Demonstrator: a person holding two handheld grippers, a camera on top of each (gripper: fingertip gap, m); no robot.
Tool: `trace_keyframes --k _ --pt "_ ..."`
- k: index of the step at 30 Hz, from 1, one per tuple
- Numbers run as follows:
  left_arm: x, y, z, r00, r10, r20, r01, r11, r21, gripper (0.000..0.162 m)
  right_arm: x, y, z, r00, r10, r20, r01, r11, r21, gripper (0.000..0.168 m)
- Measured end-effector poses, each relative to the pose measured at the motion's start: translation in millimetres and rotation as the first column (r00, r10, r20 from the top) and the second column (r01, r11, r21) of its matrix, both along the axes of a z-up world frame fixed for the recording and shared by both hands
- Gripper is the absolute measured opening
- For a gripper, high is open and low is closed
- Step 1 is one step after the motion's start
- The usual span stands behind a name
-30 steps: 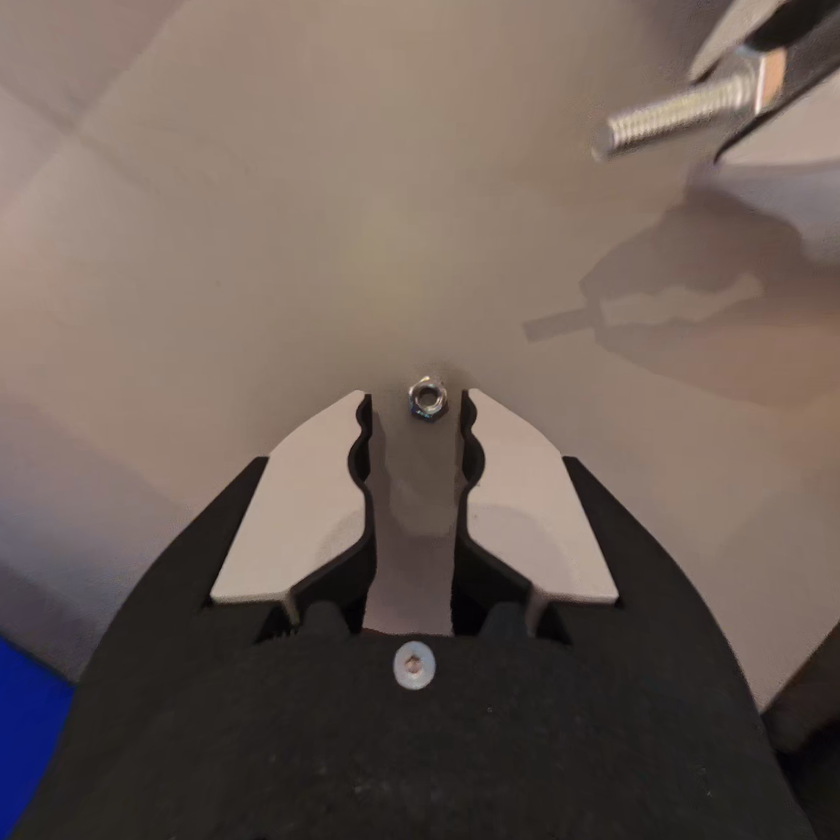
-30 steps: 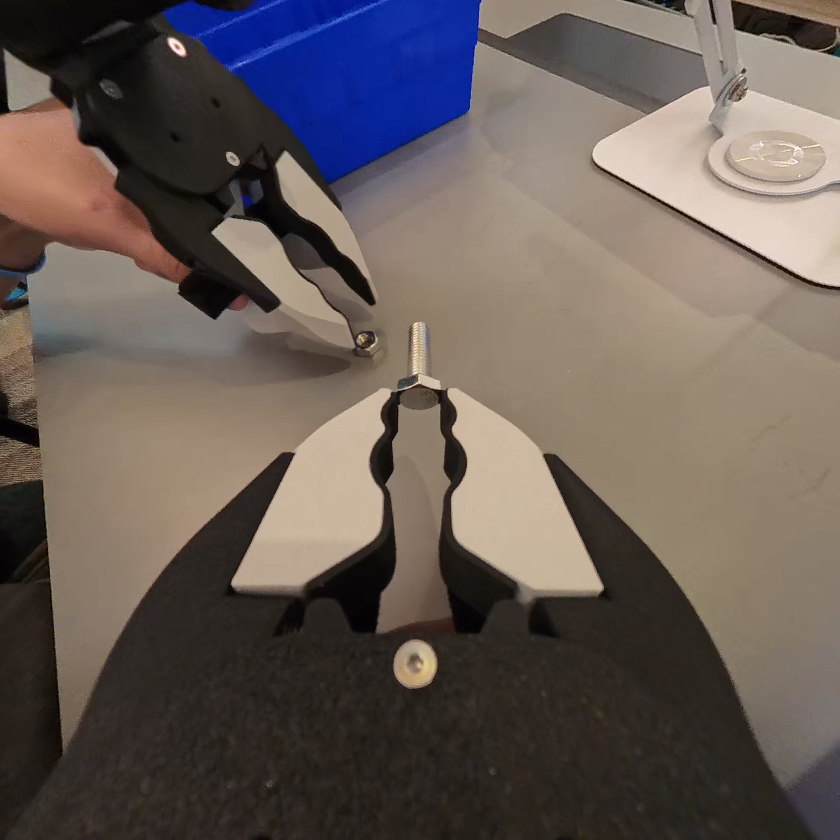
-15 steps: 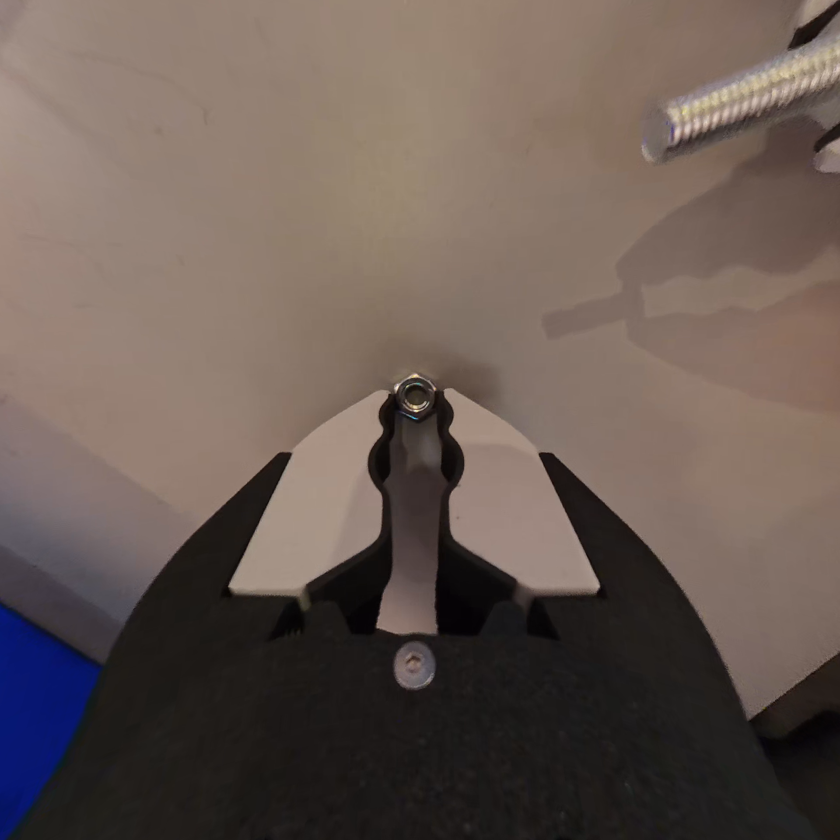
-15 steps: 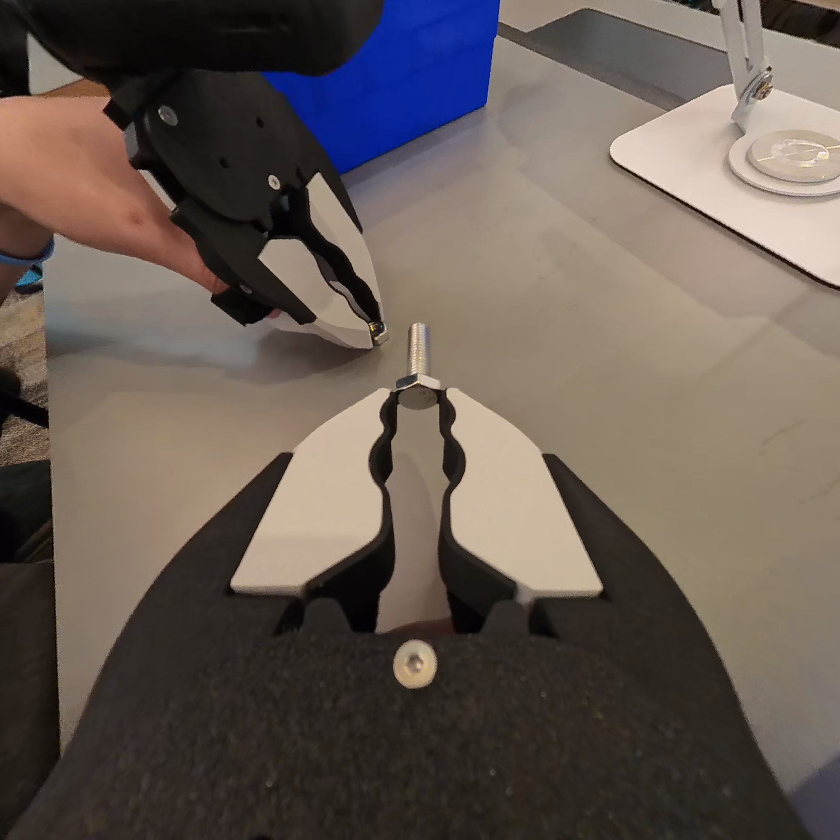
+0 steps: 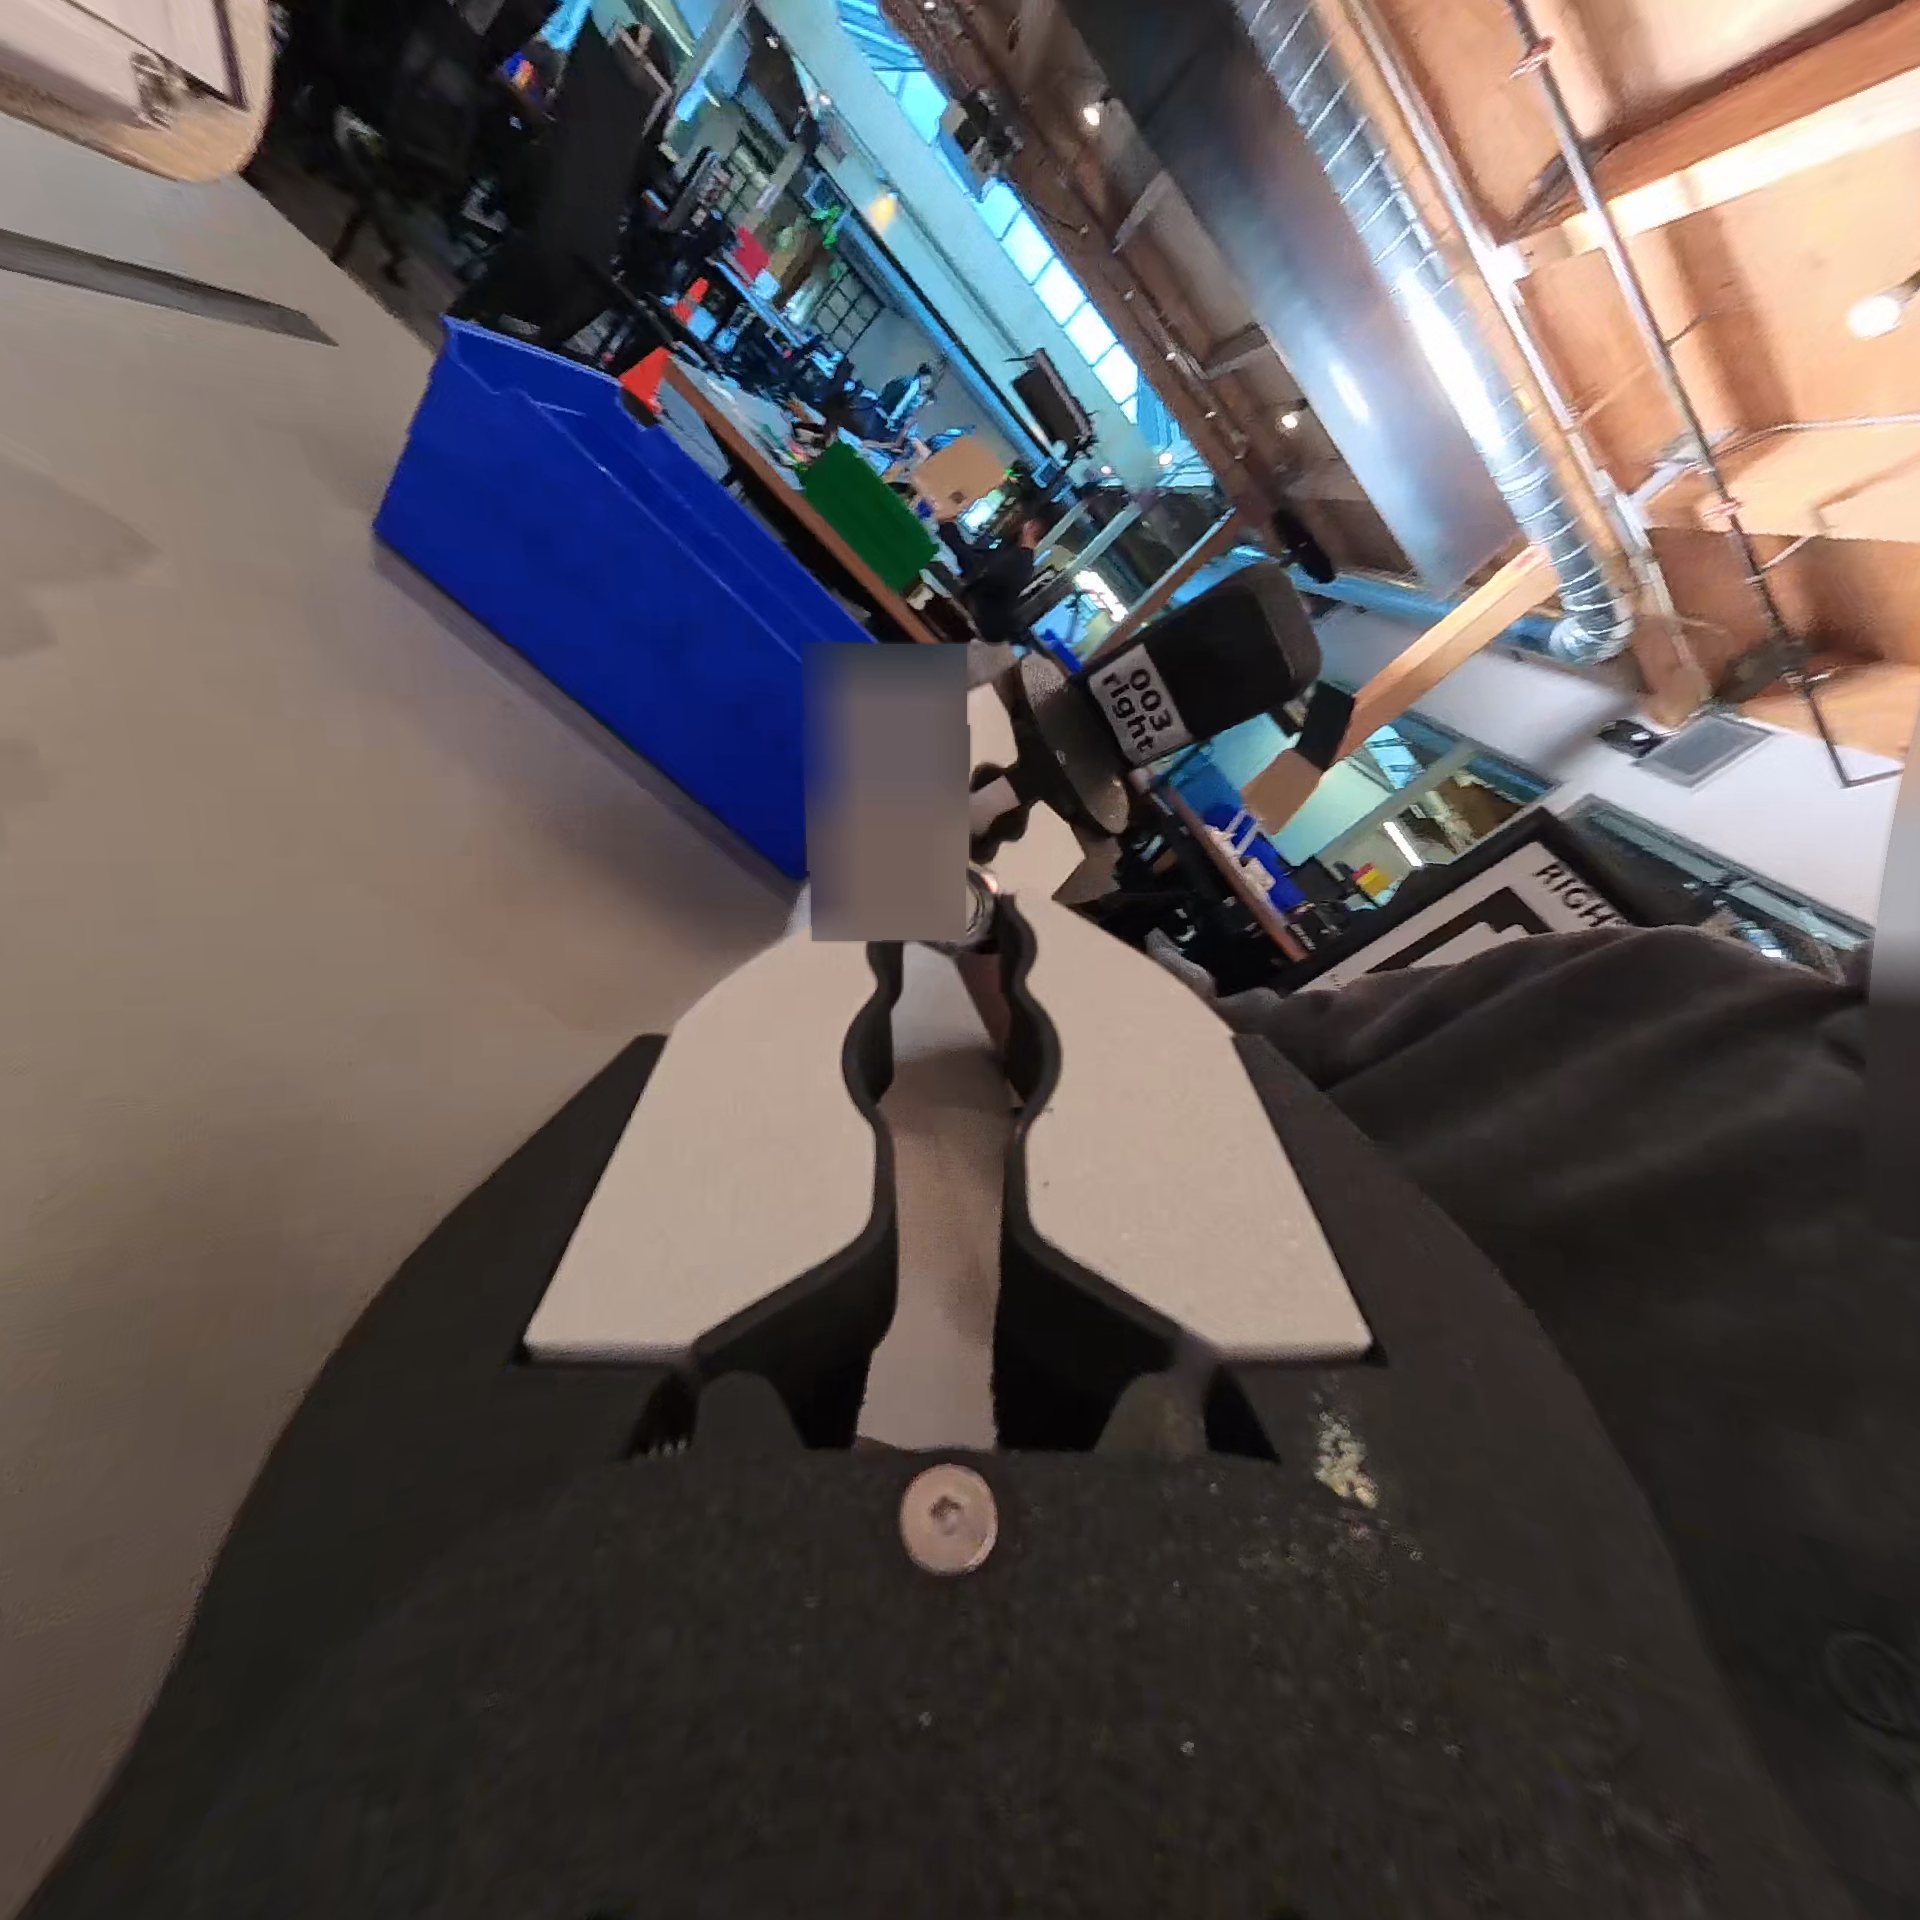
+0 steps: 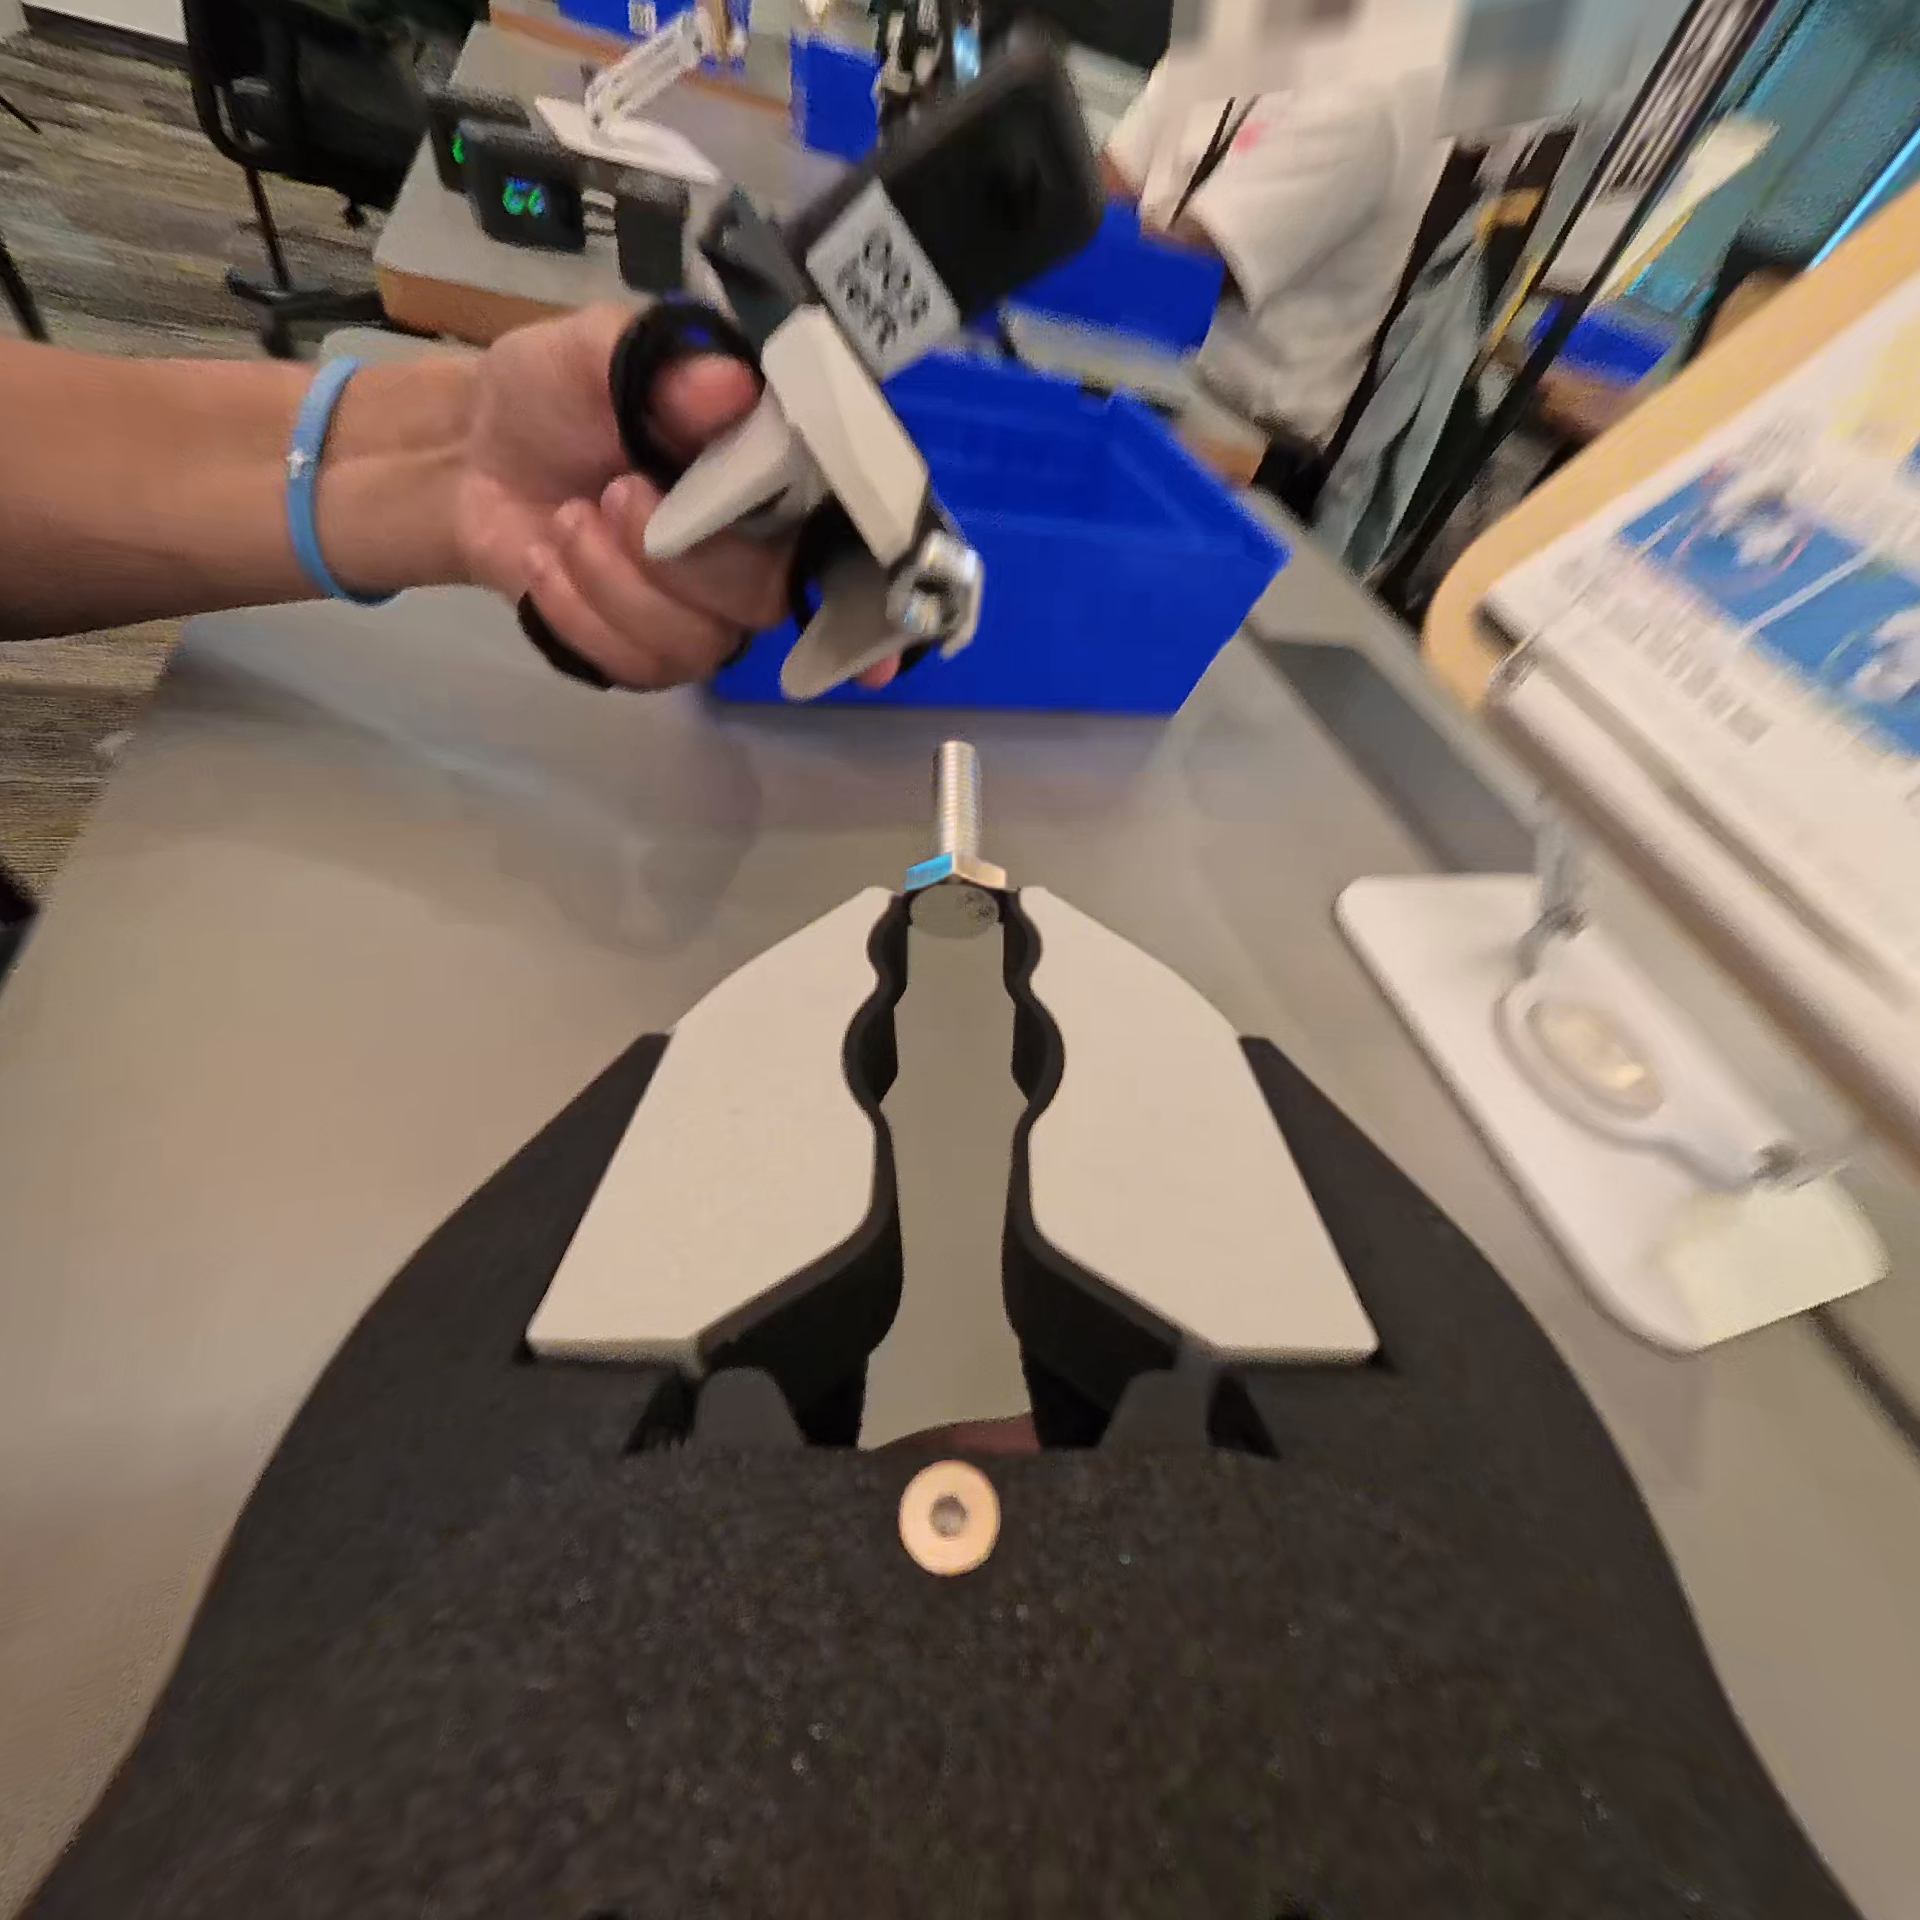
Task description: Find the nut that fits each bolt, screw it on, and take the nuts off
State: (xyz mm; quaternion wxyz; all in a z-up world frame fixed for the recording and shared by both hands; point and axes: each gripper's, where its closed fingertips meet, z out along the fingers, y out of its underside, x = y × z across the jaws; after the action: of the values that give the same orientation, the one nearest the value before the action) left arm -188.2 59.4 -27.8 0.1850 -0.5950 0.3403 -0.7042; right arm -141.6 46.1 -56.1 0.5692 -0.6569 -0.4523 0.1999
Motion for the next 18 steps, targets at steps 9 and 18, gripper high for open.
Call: trace_keyframes --k 9,18 --pt "-2.5 9.5 7.6 0.994 -0.022 0.103 0.046 0.971 -0.236 0.017 -22.8 21.4 20.5 0.973 -0.076 0.217 0.001 0.945 0.328 0.018" --pt "-1.1 17.8 -8.2 1.000 -0.003 0.021 0.008 0.967 -0.254 0.017 -25.4 28.4 10.1 0.946 -0.107 0.307 -0.015 0.929 0.370 0.018"
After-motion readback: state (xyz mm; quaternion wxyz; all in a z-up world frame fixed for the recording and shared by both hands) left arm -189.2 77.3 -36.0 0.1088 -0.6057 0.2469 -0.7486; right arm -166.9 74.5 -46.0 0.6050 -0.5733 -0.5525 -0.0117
